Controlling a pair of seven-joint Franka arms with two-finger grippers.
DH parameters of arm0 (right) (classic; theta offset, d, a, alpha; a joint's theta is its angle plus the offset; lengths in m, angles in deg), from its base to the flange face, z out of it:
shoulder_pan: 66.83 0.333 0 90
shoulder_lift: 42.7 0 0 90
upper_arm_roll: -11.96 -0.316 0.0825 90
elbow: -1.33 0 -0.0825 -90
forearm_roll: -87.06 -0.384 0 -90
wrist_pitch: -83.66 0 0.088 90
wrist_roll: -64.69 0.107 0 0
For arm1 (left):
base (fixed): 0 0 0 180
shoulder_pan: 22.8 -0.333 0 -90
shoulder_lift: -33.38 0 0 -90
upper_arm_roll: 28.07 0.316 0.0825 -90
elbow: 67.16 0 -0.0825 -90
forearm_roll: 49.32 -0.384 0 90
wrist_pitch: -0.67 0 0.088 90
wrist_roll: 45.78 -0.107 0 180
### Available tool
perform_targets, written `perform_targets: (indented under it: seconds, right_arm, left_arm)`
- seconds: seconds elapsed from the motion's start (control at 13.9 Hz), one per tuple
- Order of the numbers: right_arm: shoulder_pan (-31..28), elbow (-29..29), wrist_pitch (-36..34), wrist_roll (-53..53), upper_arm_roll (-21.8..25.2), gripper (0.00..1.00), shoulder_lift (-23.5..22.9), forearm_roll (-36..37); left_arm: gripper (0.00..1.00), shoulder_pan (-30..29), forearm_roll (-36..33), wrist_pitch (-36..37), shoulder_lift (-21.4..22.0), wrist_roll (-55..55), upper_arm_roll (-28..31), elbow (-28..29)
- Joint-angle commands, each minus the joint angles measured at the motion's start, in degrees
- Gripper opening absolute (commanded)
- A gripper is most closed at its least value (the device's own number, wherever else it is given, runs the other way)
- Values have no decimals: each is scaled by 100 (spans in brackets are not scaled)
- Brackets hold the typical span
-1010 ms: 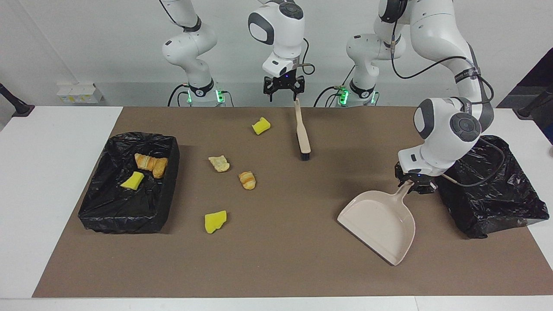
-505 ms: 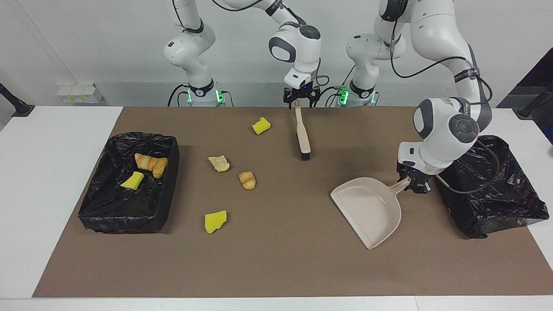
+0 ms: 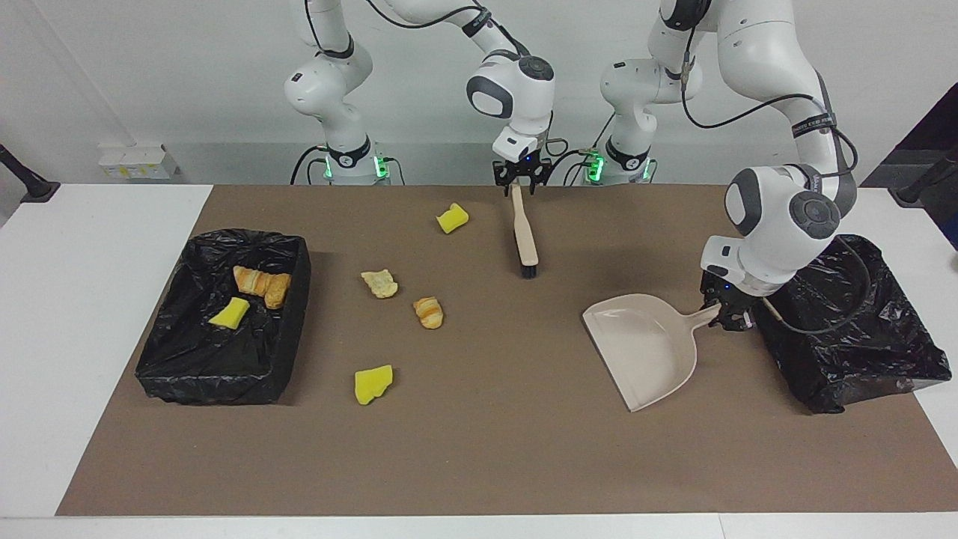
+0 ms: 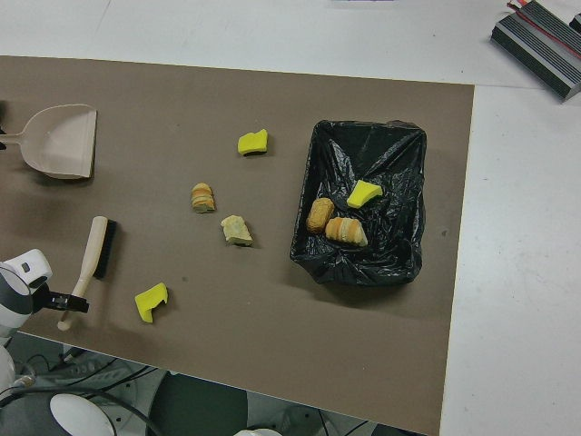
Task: Sweep and dump trash in bin
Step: 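Pull the dustpan toward the left gripper while the right gripper reaches the brush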
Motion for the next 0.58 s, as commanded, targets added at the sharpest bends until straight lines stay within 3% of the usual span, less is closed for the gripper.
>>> perform_targets:
  seconds: [0.0, 0.14, 0.36, 0.51]
  right_arm:
    - [37, 165, 31, 61, 31, 25, 174, -76]
    - [28, 165, 31, 227, 40, 12, 165, -67]
    - [-16, 157, 31, 570, 49, 0, 235, -23]
    - [-147, 165, -143, 754, 49, 0, 532, -23]
  left_arm:
    - [0, -55, -111, -157, 214, -453, -41, 274]
    - [0, -55, -111, -166, 214, -471, -41, 266]
    - [0, -46, -111, -175, 205, -471, -41, 248]
    - [0, -37, -111, -157, 196, -454, -41, 231]
